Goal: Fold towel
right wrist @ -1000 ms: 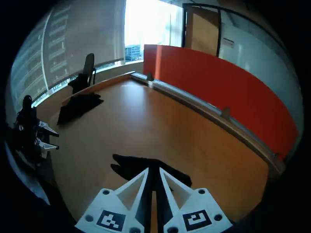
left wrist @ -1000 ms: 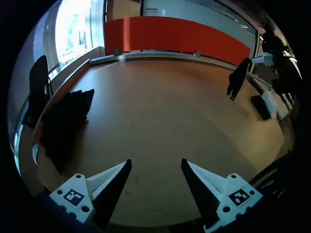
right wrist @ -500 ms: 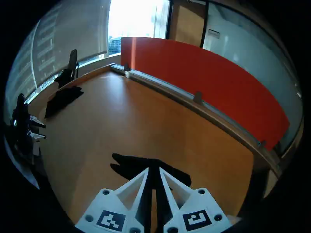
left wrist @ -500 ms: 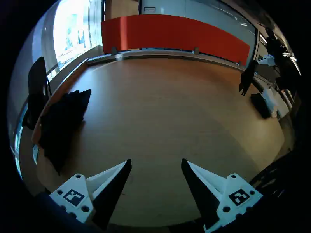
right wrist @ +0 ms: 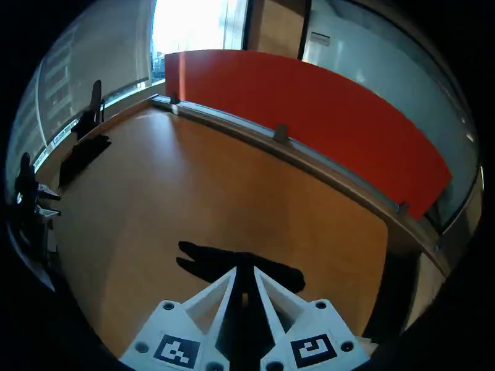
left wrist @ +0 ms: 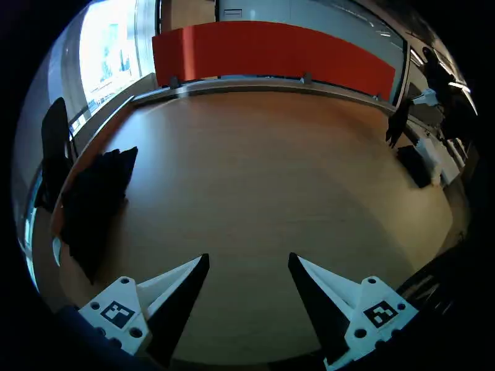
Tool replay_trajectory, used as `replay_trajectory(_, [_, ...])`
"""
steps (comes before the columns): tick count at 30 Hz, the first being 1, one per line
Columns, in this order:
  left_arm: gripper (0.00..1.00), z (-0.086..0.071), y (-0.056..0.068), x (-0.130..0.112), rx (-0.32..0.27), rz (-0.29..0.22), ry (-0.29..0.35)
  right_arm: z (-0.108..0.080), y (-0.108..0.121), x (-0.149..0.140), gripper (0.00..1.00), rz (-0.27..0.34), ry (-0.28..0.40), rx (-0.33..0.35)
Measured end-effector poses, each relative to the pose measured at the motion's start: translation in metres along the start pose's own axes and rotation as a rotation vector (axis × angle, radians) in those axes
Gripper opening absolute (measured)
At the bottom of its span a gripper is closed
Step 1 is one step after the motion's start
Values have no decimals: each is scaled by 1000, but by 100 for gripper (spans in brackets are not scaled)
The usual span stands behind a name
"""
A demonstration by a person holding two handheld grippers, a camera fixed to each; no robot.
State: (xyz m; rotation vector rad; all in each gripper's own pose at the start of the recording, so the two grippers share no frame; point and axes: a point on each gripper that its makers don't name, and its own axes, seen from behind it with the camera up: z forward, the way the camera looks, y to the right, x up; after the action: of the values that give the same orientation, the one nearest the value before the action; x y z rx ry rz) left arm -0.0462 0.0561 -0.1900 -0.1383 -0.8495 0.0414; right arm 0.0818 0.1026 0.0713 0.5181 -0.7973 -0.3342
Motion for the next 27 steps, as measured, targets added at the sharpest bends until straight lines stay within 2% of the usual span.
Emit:
replay_trajectory(7, [95, 2, 10, 3, -8, 16, -7, -6, 23, -18, 4, 24, -25, -7])
replay_trajectory(17, [95, 4, 20, 8, -17, 32, -11, -12, 36, -43, 4, 46, -49, -5])
replay_trajectory(27, [95, 2, 25, 8, -17, 49, -16, -22, 53, -71, 4, 56, -83, -23])
